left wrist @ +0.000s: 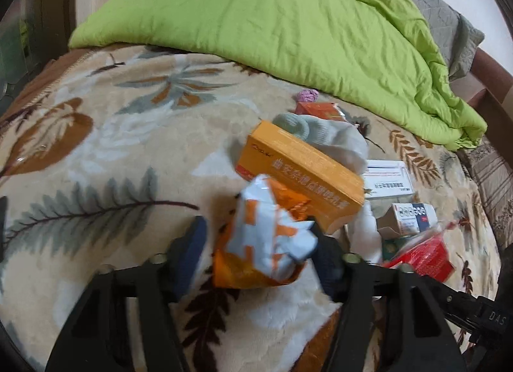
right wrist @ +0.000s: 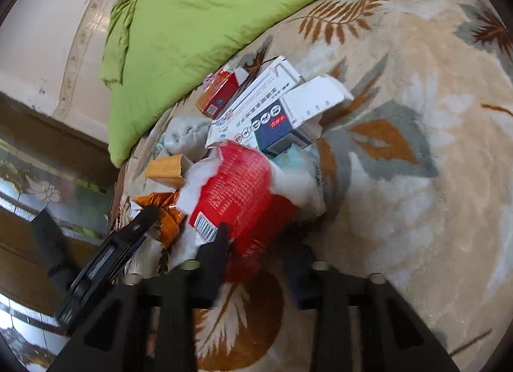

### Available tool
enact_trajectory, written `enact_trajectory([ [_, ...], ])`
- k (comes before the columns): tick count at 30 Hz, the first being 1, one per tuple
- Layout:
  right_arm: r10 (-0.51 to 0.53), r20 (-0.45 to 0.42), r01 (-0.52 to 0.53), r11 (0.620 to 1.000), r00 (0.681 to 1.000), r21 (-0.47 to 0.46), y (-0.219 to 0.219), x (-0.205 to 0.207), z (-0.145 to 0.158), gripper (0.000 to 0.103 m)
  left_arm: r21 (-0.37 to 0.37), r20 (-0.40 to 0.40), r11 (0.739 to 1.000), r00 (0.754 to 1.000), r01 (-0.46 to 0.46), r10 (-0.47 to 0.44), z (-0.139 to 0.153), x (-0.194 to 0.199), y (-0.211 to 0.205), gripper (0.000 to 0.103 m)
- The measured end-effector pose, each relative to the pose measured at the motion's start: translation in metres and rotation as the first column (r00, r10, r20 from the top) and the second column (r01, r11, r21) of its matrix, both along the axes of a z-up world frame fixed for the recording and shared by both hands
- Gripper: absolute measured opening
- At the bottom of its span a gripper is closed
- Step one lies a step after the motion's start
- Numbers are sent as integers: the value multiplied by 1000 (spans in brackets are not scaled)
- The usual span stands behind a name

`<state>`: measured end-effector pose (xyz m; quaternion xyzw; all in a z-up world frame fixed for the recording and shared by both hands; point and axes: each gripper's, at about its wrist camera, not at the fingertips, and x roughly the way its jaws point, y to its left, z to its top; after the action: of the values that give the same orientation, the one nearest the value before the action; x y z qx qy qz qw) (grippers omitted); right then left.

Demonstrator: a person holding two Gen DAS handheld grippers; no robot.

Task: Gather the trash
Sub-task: 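Grasp the red snack bag with the right tool while the left tool grasps the orange chip bag, then lift the red snack bag and orange chip bag off the bed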

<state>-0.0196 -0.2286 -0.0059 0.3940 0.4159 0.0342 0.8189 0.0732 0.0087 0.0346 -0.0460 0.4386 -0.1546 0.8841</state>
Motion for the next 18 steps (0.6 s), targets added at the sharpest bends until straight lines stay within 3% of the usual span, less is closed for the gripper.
enact_trajectory([
  [2,4,22,-3,1000,1000,-19,-2,-4,4,20,14,22,1000,1000,3,-3,1,-4,-3,44],
  [7,7,91,2,995,996,-98,-5,-26,24,19,17,73,999,997,29,-30,15,-33,-6,42],
  [15,57,197,1,958,979,-285,3,-84,58,19,43,191,998,981,36,-44,48,-124,-8,42],
  [18,70,221,-1,954,973,-299,2,-105,62,19,72,250,997,968,6,-23,45,-155,-13,42],
])
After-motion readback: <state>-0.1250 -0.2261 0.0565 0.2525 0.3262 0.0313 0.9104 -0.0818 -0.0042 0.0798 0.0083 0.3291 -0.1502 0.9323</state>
